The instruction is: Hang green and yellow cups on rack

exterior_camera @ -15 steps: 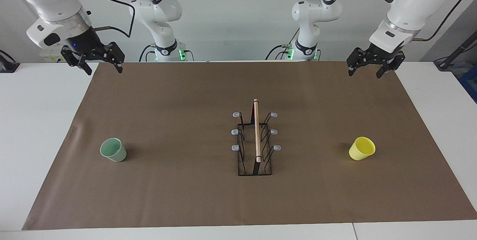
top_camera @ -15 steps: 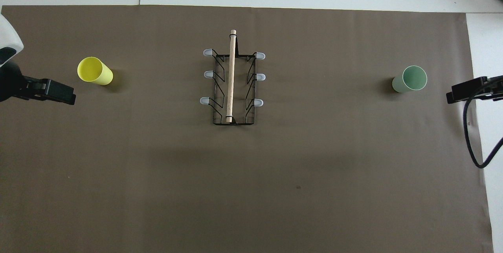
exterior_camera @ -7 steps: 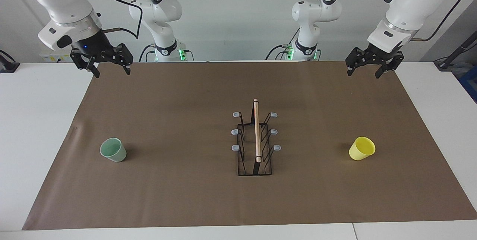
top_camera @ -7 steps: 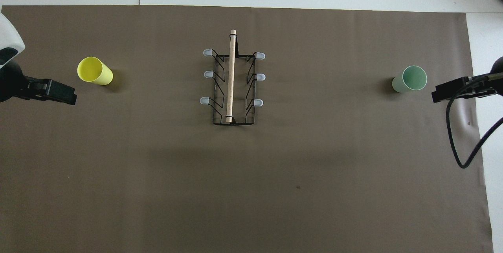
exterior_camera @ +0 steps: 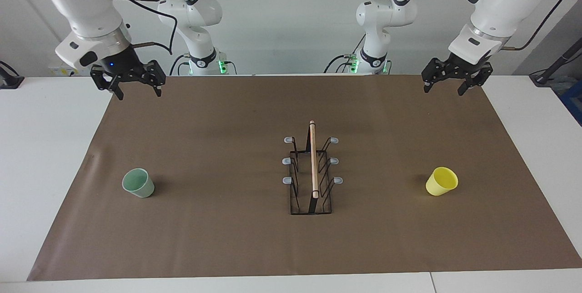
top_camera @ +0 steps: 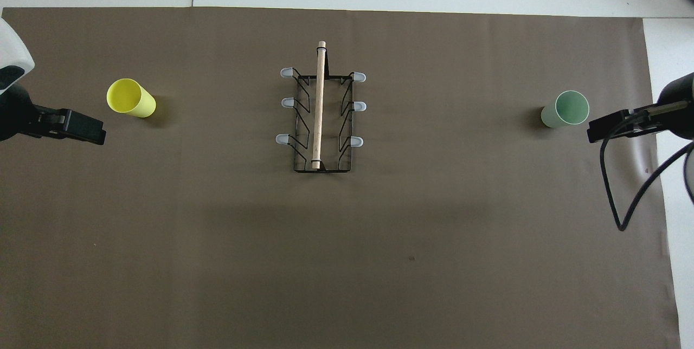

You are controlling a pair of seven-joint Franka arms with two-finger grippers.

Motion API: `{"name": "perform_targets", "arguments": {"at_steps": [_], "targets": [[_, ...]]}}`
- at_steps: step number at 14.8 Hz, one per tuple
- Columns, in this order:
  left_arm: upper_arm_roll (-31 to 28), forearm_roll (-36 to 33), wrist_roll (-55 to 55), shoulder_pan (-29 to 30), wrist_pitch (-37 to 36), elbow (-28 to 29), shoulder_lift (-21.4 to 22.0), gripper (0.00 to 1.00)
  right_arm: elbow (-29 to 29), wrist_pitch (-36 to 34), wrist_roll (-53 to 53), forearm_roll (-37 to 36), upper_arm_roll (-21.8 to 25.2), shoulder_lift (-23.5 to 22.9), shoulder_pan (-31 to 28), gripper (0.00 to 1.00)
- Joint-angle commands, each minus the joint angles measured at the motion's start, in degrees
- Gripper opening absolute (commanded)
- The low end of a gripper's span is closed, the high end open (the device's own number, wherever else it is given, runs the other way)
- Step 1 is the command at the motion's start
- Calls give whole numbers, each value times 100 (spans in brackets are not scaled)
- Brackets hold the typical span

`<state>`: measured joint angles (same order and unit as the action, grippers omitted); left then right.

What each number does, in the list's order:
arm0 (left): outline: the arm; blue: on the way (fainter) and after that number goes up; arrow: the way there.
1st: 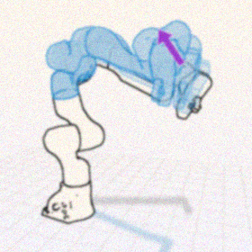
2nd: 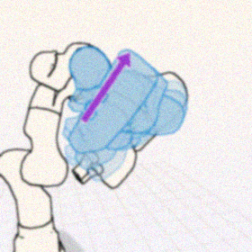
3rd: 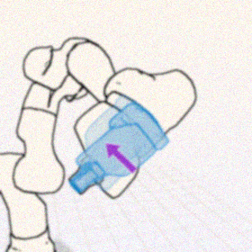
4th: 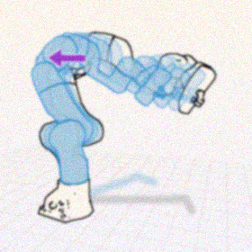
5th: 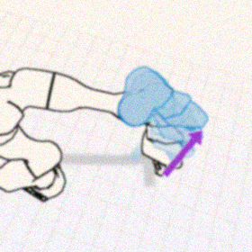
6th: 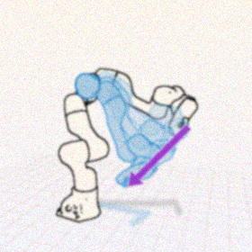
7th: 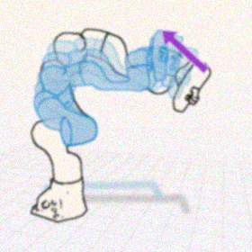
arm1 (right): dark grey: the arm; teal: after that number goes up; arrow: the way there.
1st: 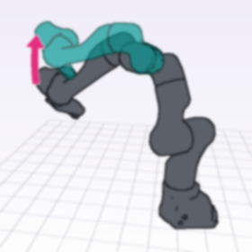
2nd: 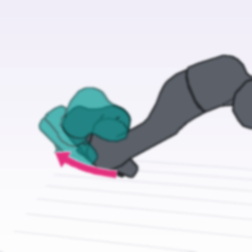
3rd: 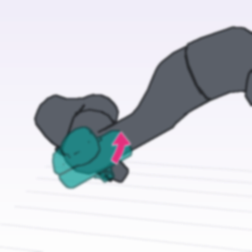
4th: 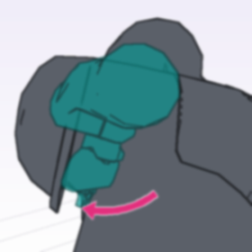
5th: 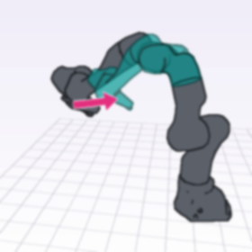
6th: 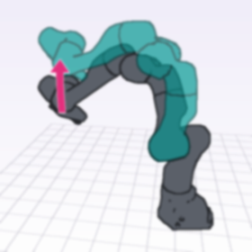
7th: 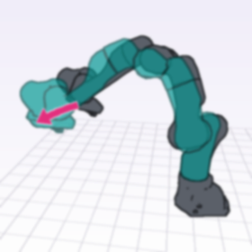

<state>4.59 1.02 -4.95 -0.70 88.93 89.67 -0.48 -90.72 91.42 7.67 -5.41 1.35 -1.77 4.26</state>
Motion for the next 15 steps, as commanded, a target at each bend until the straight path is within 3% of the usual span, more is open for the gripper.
{"name": "perform_targets", "arguments": {"at_steps": [1,7,9,10,13,15], "targets": [[-28,-76,-59,-44,54,121,119,100,-429,455,550,-704,-12,55,337,100],[-28,-76,-41,-53,63,130,127,100,-948,1271,2964,-1656,-12,124,524,100],[-28,-76,-32,-53,72,130,127,100,-957,1508,5137,-1866,-12,116,515,100],[-28,-76,-32,-53,81,130,119,100,-1009,1580,5740,-2093,-12,124,541,100],[-28,-76,-32,-53,81,130,119,100,-1369,1852,6052,-2814,-21,230,768,100],[-28,-76,-32,-44,81,138,127,100,-1492,1976,6291,-3462,-21,3,1110,100]]}}
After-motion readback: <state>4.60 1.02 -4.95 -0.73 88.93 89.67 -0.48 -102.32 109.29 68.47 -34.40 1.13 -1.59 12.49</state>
